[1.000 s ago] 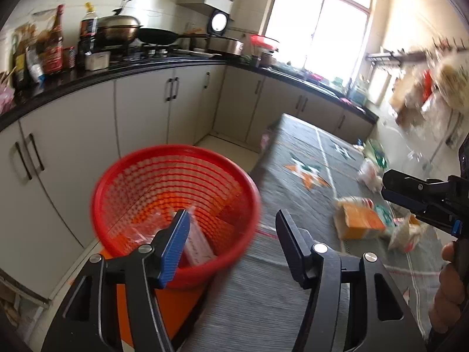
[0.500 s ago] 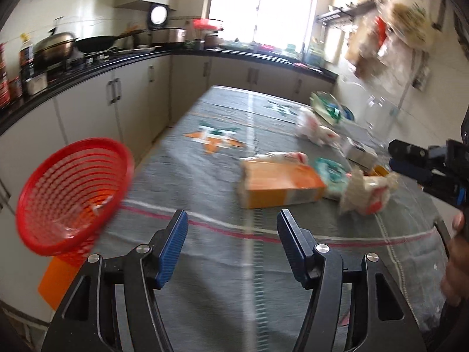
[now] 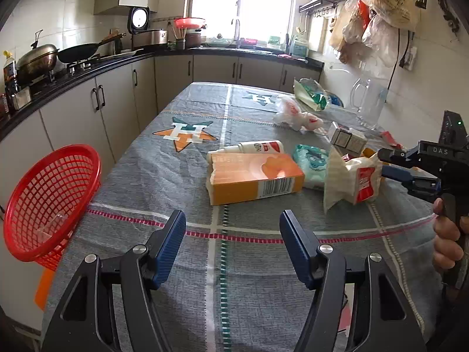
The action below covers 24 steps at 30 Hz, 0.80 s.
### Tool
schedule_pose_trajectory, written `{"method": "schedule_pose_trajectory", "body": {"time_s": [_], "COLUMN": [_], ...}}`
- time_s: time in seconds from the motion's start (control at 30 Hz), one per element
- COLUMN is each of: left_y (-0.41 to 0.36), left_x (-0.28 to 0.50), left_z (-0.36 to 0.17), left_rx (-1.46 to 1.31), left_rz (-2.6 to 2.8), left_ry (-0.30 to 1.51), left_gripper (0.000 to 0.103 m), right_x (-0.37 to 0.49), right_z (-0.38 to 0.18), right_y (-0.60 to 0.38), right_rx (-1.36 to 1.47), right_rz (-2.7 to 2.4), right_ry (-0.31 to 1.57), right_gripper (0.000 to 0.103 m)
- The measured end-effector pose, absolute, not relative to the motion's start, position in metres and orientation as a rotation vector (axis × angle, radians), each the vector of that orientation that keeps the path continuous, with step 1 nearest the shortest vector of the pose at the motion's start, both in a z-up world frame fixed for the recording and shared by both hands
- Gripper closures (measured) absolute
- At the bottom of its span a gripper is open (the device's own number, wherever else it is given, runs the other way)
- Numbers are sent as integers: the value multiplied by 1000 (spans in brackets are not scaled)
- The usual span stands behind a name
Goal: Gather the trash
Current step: 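Swing both open tools back toward the table, then grasp the white wet-wipes pack with red label using the left tool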
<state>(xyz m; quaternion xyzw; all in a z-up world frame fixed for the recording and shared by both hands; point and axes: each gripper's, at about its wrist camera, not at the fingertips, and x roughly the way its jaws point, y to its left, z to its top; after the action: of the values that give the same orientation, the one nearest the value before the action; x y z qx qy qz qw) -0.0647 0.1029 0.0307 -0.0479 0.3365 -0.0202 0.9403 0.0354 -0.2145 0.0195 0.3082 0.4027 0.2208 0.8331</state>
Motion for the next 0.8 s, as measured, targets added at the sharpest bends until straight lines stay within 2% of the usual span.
{"method": "schedule_pose_trajectory", "body": {"time_s": [0.33,0.47,0.53,0.8], "left_y": [109,112,114,91], "left_x": [-67,-66,-64,-38], "left_z": [30,31,30,22], "left_rx": [-133,-161,-187,-390], "left_rz": [-60,-84,-105,-319], "left_ry": [694,710,739,927], "left_gripper": [37,32,28,25], "right_x": [-8,-45,-52,-36], "right_z": [29,32,36,55], "right_y": [-157,-136,-140,-185], "right_rx": [461,335,303,348], "right_rz": [771,921,922,688], "right_ry": [929,965,948,855], "right_gripper": [61,59,59,57]}}
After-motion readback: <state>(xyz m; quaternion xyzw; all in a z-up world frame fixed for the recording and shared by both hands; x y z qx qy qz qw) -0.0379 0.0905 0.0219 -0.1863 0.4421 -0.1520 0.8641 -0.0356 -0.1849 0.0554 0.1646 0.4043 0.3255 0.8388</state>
